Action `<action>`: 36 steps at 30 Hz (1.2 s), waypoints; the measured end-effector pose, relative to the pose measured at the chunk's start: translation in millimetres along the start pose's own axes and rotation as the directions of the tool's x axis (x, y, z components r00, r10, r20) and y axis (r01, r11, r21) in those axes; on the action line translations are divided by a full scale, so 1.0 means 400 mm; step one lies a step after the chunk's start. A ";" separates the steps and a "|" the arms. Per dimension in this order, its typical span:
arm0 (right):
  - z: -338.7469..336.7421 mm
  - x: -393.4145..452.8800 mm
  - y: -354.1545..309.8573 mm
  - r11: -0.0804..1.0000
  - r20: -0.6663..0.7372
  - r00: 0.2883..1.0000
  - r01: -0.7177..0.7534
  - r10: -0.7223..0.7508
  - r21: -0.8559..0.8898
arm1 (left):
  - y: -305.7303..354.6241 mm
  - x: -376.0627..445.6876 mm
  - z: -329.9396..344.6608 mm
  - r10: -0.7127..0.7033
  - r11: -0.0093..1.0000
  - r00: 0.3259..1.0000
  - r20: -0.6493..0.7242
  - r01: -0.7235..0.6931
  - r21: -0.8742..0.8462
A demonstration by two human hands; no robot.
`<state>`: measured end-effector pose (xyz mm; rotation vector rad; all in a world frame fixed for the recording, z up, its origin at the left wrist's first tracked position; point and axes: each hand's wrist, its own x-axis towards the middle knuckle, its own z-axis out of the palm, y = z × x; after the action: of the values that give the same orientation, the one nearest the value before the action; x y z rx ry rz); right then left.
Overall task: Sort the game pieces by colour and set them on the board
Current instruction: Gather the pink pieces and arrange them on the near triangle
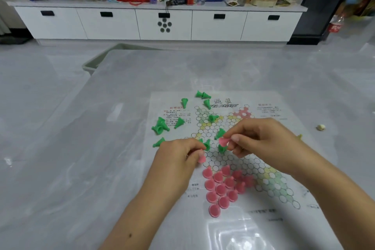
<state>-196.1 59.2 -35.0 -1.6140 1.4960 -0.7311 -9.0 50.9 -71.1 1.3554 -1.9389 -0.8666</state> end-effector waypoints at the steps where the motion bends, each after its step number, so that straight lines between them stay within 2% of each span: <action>1: 0.000 0.004 0.003 1.000 0.019 1.000 0.006 -0.006 -0.026 | -0.002 0.002 0.004 0.022 0.998 1.000 0.005 -0.022 0.050; 3: 0.002 0.012 0.005 0.996 0.039 0.999 0.018 -0.015 -0.092 | -0.006 0.008 0.008 0.053 0.991 0.999 -0.001 -0.053 0.125; 9: 0.015 0.023 0.008 0.953 0.075 0.996 0.064 -0.043 -0.296 | -0.010 0.013 0.016 0.099 0.976 0.995 0.016 -0.100 0.194; 17: 0.036 0.026 0.024 0.967 0.147 0.989 0.051 -0.014 -0.251 | -0.011 0.015 0.025 0.113 0.964 0.992 0.056 -0.123 0.237; 36: 0.050 0.027 0.022 0.974 0.185 0.982 0.067 -0.027 -0.215 | -0.002 0.011 0.026 0.119 0.974 0.986 0.113 -0.138 0.180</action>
<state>-182.4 51.9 -53.9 -1.8353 1.4500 -0.4401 -17.8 48.3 -77.5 1.2945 -2.2076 -0.7178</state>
